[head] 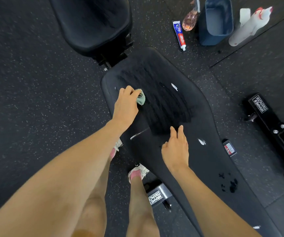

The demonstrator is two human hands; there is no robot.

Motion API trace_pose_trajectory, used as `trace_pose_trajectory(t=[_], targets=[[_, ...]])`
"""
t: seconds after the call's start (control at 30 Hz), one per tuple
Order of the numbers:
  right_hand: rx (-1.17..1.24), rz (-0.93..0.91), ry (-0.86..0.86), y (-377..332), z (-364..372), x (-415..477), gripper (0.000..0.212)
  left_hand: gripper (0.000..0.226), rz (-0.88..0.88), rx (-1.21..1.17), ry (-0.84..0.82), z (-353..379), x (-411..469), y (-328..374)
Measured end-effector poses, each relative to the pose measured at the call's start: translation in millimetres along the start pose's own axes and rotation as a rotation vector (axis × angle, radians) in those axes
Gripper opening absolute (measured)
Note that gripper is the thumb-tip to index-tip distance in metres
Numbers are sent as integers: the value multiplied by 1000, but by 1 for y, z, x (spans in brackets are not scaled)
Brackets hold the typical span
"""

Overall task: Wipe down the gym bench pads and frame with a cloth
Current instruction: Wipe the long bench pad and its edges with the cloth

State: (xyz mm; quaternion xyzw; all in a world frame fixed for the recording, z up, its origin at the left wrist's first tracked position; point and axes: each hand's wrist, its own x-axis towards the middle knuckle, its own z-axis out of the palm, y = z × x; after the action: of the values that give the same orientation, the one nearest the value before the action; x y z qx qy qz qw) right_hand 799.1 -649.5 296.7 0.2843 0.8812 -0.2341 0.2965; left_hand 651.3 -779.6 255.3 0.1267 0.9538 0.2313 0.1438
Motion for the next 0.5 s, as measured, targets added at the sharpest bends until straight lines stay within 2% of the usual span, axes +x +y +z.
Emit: trace_pose_trajectory(t=[0.13,0.37,0.43,0.5], targets=[[-46,-17,-12,2,-1,-1,65,43,10,-43,-9,14,-34,12],[-84,-22,1,0,3,1,65,47,237,-116,-288,14,-83,17],[-69,-12,6,-2,6,0,65,47,201,-117,-175,-1,-70,5],[-61,-6,22,-2,10,0,65,46,90,-80,1,-15,-50,-18]])
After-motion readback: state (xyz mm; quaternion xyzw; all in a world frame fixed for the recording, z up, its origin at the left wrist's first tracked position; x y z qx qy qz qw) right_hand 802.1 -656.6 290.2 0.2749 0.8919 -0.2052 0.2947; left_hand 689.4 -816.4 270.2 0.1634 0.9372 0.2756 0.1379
